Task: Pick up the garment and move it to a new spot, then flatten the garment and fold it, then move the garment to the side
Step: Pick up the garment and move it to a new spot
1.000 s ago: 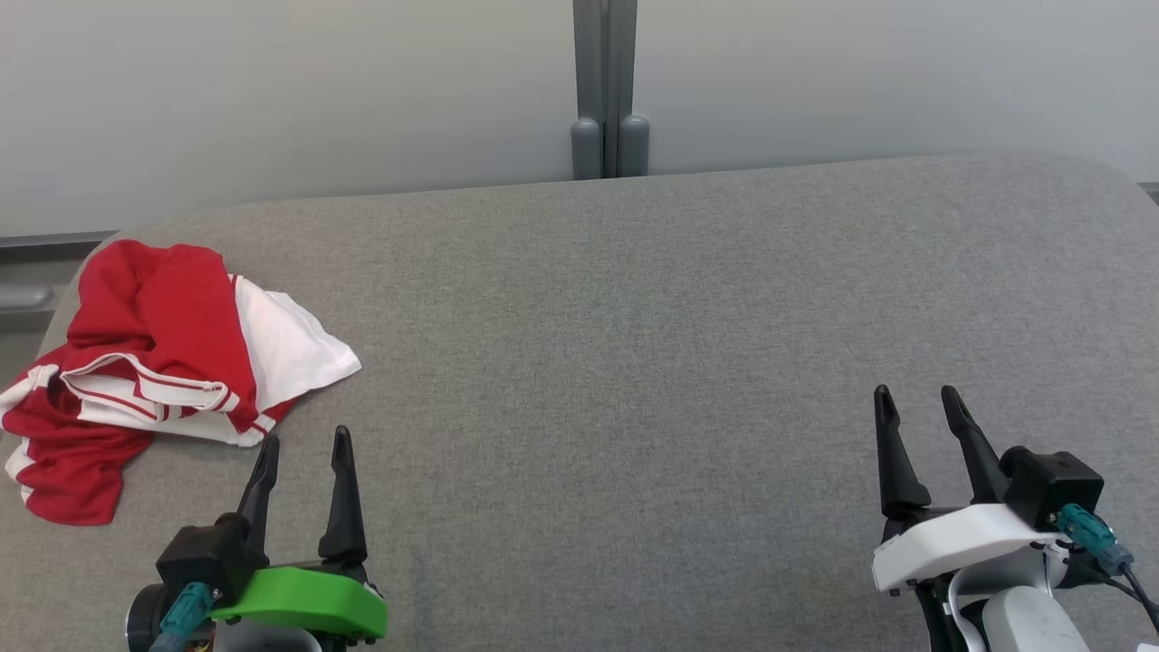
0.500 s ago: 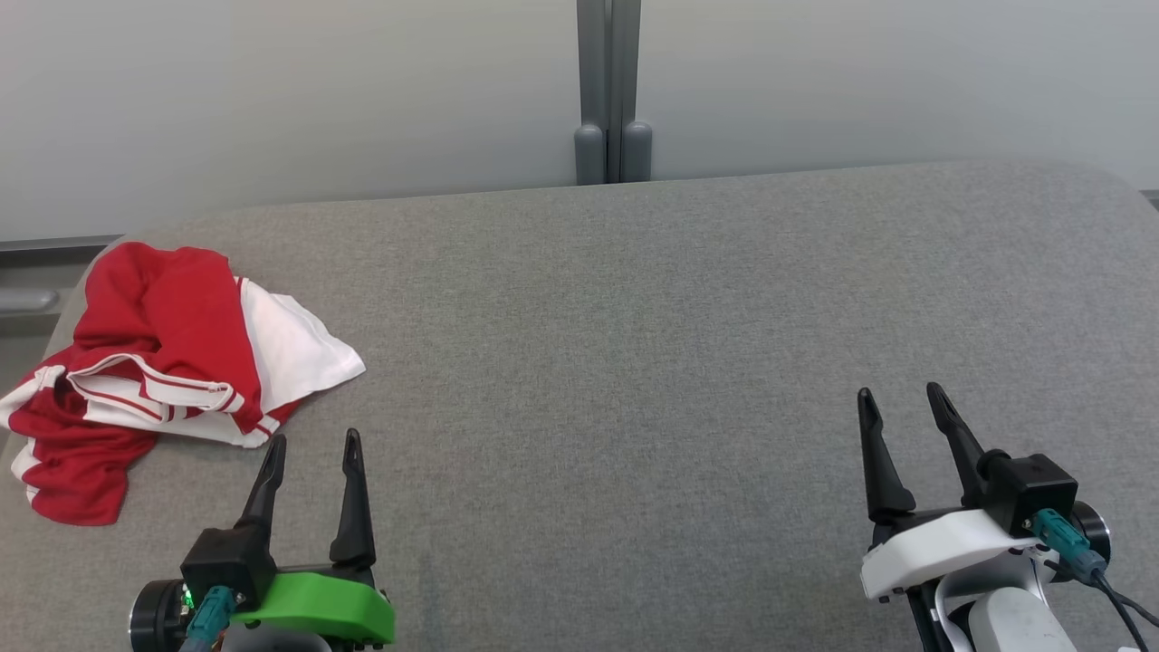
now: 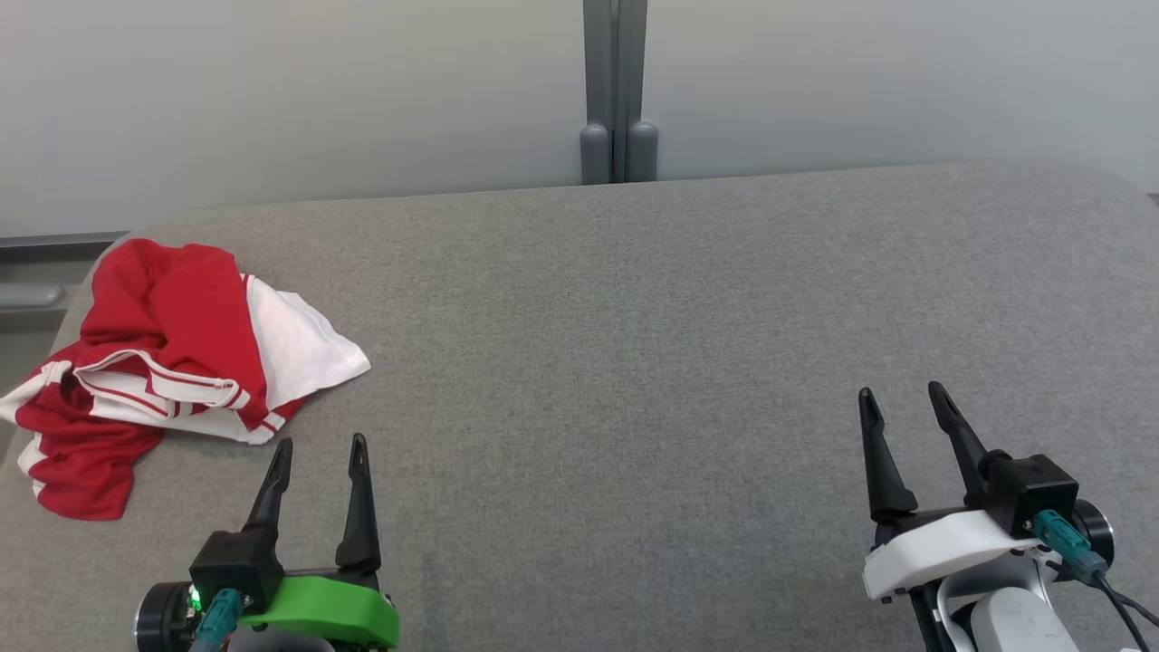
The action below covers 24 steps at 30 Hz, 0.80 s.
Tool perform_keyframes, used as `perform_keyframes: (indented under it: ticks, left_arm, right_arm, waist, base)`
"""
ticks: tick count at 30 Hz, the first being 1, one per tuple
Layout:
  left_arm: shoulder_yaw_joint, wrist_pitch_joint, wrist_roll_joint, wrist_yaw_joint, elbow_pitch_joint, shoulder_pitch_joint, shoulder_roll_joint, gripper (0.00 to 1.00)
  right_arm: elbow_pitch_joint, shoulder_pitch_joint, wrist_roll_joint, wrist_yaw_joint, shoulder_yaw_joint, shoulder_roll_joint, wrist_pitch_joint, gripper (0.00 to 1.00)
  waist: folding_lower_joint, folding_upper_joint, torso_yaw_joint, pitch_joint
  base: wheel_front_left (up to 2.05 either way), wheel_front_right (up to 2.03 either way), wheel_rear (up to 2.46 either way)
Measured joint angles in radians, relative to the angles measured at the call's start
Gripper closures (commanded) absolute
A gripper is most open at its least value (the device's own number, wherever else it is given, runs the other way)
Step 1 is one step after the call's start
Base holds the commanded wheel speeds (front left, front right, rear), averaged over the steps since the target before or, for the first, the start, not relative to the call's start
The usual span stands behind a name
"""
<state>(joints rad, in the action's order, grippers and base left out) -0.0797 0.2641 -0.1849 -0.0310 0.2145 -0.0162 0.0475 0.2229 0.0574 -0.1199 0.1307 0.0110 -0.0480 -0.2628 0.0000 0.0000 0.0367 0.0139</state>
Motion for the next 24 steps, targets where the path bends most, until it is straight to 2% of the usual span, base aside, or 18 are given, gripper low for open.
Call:
perform_keyframes:
  ticks: [5, 11, 24]
  left_arm:
    - [-0.004, 0.0, -0.018, 0.0, 0.016, -0.002, 0.0, 0.0]
    - [-0.012, 0.0, -0.035, 0.001, 0.022, -0.007, 0.0, 0.0]
    - [0.004, 0.0, -0.038, 0.021, 0.017, 0.007, 0.026, 0.0]
  right_arm:
    - [0.0, -0.007, -0.006, 0.0, -0.002, -0.001, 0.0, 0.0]
    - [-0.008, -0.013, -0.005, 0.0, -0.012, 0.0, 0.0, 0.0]
    - [-0.011, -0.018, -0.009, 0.0, 0.001, -0.001, 0.0, 0.0]
  waist:
    - [0.0, 0.0, 0.026, -0.001]
    - [0.0, 0.0, 0.097, -0.003]
    - [0.0, 0.0, 0.345, -0.003]
  base:
    - [0.0, 0.0, 0.0]
    - [0.0, 0.0, 0.0]
    - [0.0, 0.0, 0.0]
